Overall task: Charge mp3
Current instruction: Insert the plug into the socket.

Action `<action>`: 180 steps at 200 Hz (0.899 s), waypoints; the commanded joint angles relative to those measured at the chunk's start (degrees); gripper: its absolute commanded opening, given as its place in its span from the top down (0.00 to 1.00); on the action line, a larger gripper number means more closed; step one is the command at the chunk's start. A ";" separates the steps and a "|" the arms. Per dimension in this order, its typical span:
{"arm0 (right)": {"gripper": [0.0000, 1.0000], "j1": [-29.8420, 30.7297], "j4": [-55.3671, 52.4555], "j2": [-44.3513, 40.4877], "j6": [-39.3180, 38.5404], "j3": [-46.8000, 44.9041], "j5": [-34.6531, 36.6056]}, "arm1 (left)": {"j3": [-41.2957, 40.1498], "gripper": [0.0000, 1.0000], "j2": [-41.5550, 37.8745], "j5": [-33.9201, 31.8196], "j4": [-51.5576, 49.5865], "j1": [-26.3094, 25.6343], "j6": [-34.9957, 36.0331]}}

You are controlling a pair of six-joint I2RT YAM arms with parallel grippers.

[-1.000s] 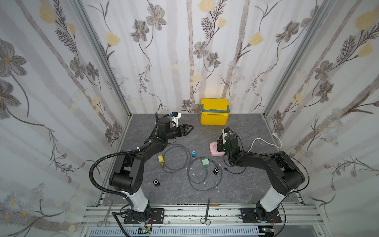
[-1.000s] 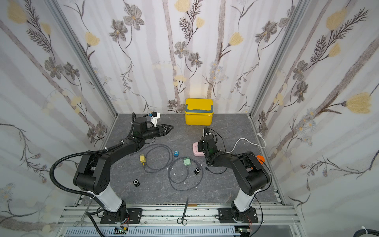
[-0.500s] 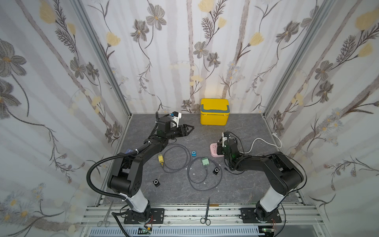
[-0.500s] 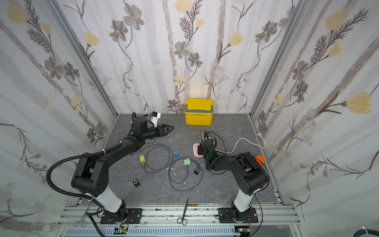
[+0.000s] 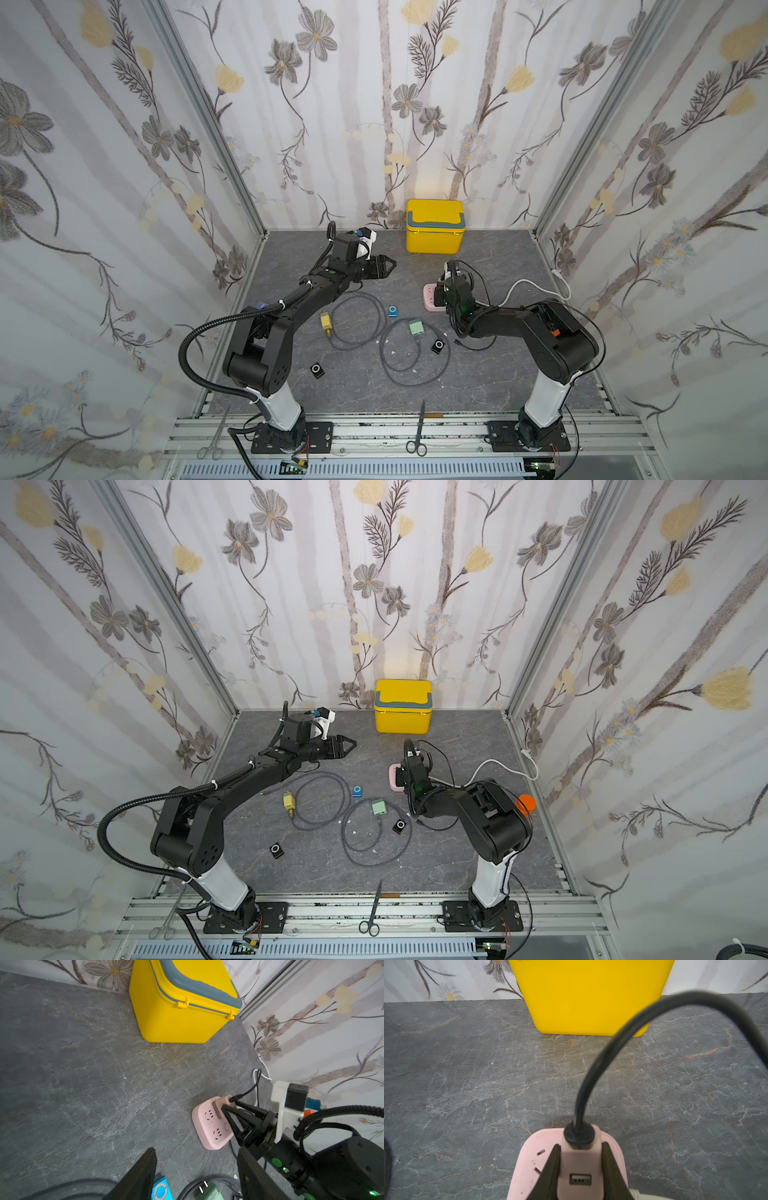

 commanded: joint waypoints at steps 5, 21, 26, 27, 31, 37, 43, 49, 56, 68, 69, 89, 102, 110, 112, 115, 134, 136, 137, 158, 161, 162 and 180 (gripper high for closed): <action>1.00 0.00 -16.16 2.25 1.14 1.68 0.60 | 0.82 0.35 0.32 -1.91 -1.40 -0.13 2.62; 1.00 -0.11 -16.67 2.74 0.77 3.64 0.66 | 0.90 0.35 0.57 -1.82 -0.86 -0.51 3.34; 0.99 -0.09 -16.73 2.81 0.72 4.22 0.66 | 0.96 0.35 0.68 -1.82 -0.75 -0.69 3.71; 0.98 -0.09 -16.71 2.85 0.71 4.35 0.66 | 0.99 0.35 0.69 -1.82 -0.75 -0.71 3.75; 0.96 -0.11 -16.95 2.85 0.64 5.01 0.66 | 1.10 0.35 0.66 -1.90 -0.83 -0.83 4.10; 0.95 -0.19 -17.13 2.82 0.62 5.75 0.60 | 1.26 0.35 0.72 -2.20 -1.13 -1.15 4.67; 0.93 -0.23 -17.41 2.89 0.60 6.59 0.60 | 1.33 0.35 0.72 -2.53 -1.40 -1.47 5.20; 0.91 -0.34 -17.80 2.98 0.63 7.51 0.45 | 1.44 0.35 0.70 -2.95 -1.64 -1.75 5.68; 0.87 -0.35 -18.33 3.07 0.55 8.49 0.38 | 1.60 0.35 0.63 -3.66 -2.16 -2.03 6.07; 0.82 -0.44 -18.71 3.03 0.45 9.53 0.31 | 1.62 0.34 0.41 -4.31 -2.66 -2.36 6.46; 0.81 -0.44 -18.71 3.00 0.45 9.60 0.31 | 1.62 0.34 0.38 -4.34 -2.62 -2.38 6.44; 0.67 -0.64 -18.80 2.57 0.36 10.41 -0.38 | 1.23 0.34 -0.24 -4.62 -2.76 -2.62 6.32; 0.63 -0.89 -19.13 2.00 0.36 10.71 -1.13 | 0.84 0.34 -0.85 -4.83 -2.61 -2.85 6.32; 0.62 -1.09 -19.06 1.42 0.46 10.64 -1.64 | 0.59 0.34 -1.19 -4.84 -2.52 -2.90 6.33; 0.61 -1.15 -19.02 1.23 0.45 10.63 -1.74 | 0.58 0.34 -1.33 -4.86 -2.57 -2.91 6.34; 0.60 -1.16 -18.98 0.96 0.49 10.65 -2.00 | 0.50 0.34 -1.42 -4.83 -2.62 -2.92 6.34; 0.53 -1.43 -18.71 -1.03 0.45 10.71 -3.36 | 0.13 0.34 -2.22 -4.97 -2.65 -3.04 6.37; 0.53 -1.42 -18.58 -1.25 0.45 10.71 -3.51 | 0.13 0.34 -2.29 -4.98 -2.63 -3.10 6.39; 0.52 -1.46 -18.56 -1.38 0.41 10.71 -3.67 | 0.09 0.34 -2.38 -4.98 -2.61 -3.11 6.41; 0.46 -1.59 -18.24 -3.90 -0.82 10.82 -6.78 | -0.26 0.33 -3.23 -4.92 -2.60 -3.20 6.27; 0.45 -1.63 -18.41 -4.25 -0.86 10.92 -7.20 | -0.30 0.33 -3.33 -4.89 -2.66 -3.24 6.26; 0.45 -1.65 -18.56 -4.37 -0.91 10.95 -7.27 | -0.31 0.33 -3.29 -4.85 -2.67 -3.22 6.25; 0.43 -1.67 -20.44 -6.58 -1.14 11.20 -10.18 | -0.31 0.32 -3.71 -4.96 -3.24 -3.41 6.31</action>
